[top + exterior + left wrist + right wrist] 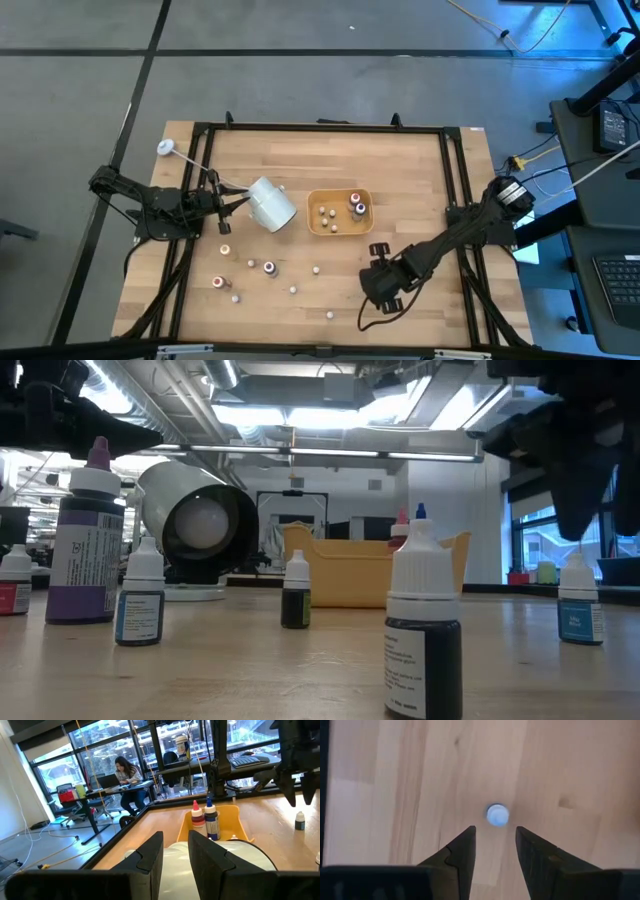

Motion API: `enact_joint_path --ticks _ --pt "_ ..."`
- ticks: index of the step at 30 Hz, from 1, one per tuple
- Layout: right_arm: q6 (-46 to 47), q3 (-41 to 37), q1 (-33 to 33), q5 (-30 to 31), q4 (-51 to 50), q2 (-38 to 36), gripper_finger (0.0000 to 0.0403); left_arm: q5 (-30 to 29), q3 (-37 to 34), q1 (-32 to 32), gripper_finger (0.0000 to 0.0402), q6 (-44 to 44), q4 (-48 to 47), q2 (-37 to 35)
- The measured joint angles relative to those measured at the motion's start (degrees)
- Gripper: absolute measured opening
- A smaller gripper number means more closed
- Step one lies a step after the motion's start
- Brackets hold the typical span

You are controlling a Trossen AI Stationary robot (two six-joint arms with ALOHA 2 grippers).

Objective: Pick & Place food coloring
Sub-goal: Put the right small blue food coloring bottle into the yellow bin

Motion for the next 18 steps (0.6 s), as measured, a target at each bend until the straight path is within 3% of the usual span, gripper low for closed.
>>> enact_joint_path --ticks 18 --pt "-6.34 0.02 -1.77 -1.28 2.64 3.04 0.0141 -0.15 0.01 0.00 0.0088 0.03 -0.07 0.00"
